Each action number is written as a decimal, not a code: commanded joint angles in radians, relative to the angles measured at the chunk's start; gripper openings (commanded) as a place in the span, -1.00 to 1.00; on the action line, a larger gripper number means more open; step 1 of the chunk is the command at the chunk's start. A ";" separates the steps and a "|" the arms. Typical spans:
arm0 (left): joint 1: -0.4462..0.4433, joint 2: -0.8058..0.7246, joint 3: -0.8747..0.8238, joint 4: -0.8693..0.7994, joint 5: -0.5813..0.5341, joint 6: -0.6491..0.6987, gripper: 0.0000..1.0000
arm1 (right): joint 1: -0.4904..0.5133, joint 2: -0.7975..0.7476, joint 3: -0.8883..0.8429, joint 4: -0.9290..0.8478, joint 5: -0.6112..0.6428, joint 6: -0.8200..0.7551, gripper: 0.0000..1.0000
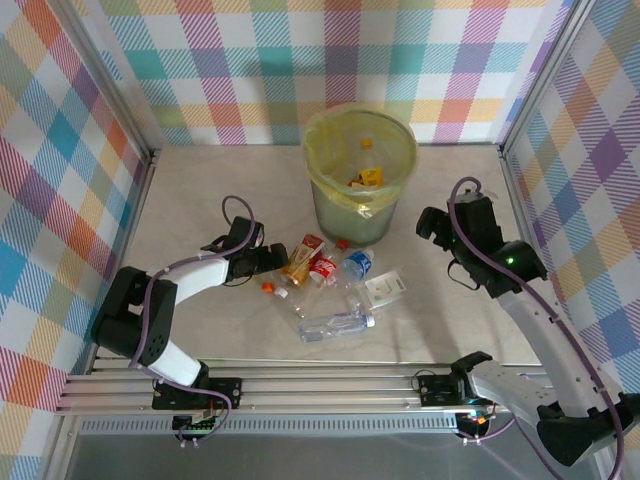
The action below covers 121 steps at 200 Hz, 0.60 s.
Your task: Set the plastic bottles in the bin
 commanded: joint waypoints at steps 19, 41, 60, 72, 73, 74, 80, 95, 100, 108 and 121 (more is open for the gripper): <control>0.004 0.038 0.025 0.038 -0.054 -0.063 0.77 | 0.006 0.024 -0.001 0.034 0.015 0.003 0.99; 0.007 0.055 0.025 0.051 -0.056 -0.069 0.70 | 0.006 0.036 0.003 0.041 0.012 0.002 0.99; 0.007 0.066 0.023 0.059 -0.057 -0.068 0.63 | 0.006 0.048 0.005 0.045 0.010 0.002 0.99; 0.008 0.069 0.022 0.063 -0.060 -0.068 0.55 | 0.006 0.056 0.006 0.047 0.007 0.003 0.99; 0.008 0.069 0.022 0.063 -0.060 -0.068 0.55 | 0.006 0.057 0.006 0.048 0.007 0.003 0.99; 0.008 0.069 0.022 0.063 -0.060 -0.067 0.54 | 0.006 0.057 0.006 0.048 0.005 0.003 0.99; 0.007 0.070 0.022 0.062 -0.063 -0.067 0.51 | 0.006 0.059 0.006 0.049 0.005 0.006 0.99; 0.008 0.065 0.023 0.060 -0.067 -0.061 0.41 | 0.006 0.064 0.001 0.051 0.003 0.013 0.99; 0.007 0.062 0.024 0.059 -0.068 -0.059 0.38 | 0.006 0.061 0.000 0.052 0.002 0.015 0.99; 0.008 0.054 0.024 0.057 -0.071 -0.056 0.33 | 0.005 0.060 -0.004 0.054 0.001 0.016 0.99; 0.008 0.035 0.023 0.050 -0.074 -0.053 0.27 | 0.006 0.059 -0.008 0.054 0.002 0.014 0.99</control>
